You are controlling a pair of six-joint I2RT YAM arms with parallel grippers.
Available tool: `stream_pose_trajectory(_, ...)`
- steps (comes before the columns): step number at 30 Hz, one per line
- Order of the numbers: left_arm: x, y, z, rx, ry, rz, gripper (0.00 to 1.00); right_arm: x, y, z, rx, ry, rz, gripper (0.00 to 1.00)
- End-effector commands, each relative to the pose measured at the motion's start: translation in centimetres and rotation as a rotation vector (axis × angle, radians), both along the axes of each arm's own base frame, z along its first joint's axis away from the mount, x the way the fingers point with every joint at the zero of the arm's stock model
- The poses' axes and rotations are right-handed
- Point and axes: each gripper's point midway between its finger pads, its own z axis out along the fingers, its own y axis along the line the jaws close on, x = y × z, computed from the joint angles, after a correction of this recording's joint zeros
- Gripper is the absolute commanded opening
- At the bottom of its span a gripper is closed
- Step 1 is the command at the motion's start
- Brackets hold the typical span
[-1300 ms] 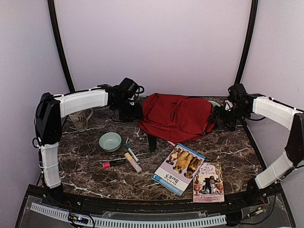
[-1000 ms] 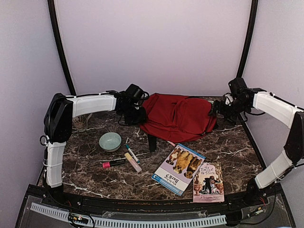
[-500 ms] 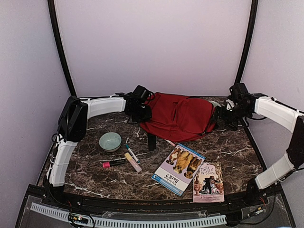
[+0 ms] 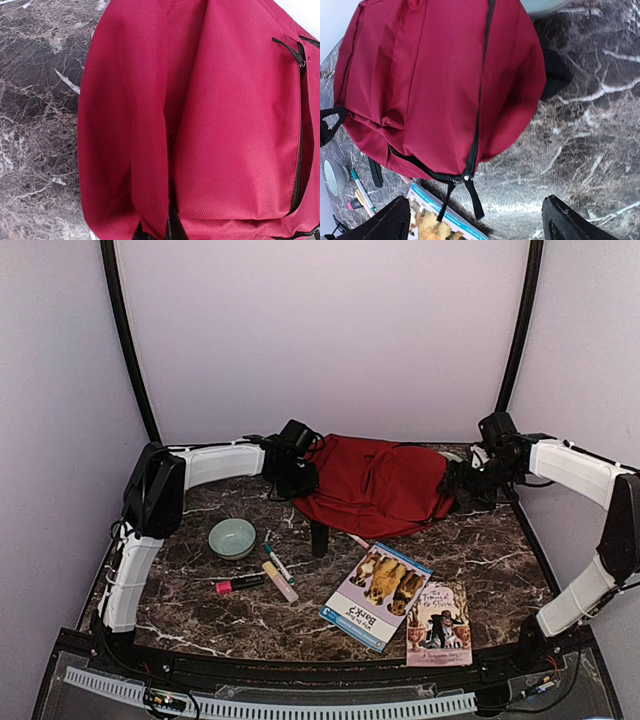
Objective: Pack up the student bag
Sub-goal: Pick up the student bag from the center of the board.
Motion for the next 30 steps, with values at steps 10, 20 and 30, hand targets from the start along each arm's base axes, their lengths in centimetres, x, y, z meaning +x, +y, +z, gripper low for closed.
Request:
stream_pose_trajectory(10, -0.5, -0.9, 5.6, -0.074, -0.076, -0.06, 0.0, 4.5, -0.7, 3.2, -0.096, -0.189, -0.022, 0.95)
stream_pose_trajectory(20, -0.8, -0.7, 6.2, -0.076, -0.085, -0.065, 0.0, 5.8, 1.3, 0.6, -0.029, -0.077, -0.02, 0.86)
stream_pose_trajectory(30, -1.5, -1.4, 6.2, -0.113, -0.072, -0.114, 0.0, 6.8, 2.0, -2.5, -0.036, -0.003, -0.036, 0.71)
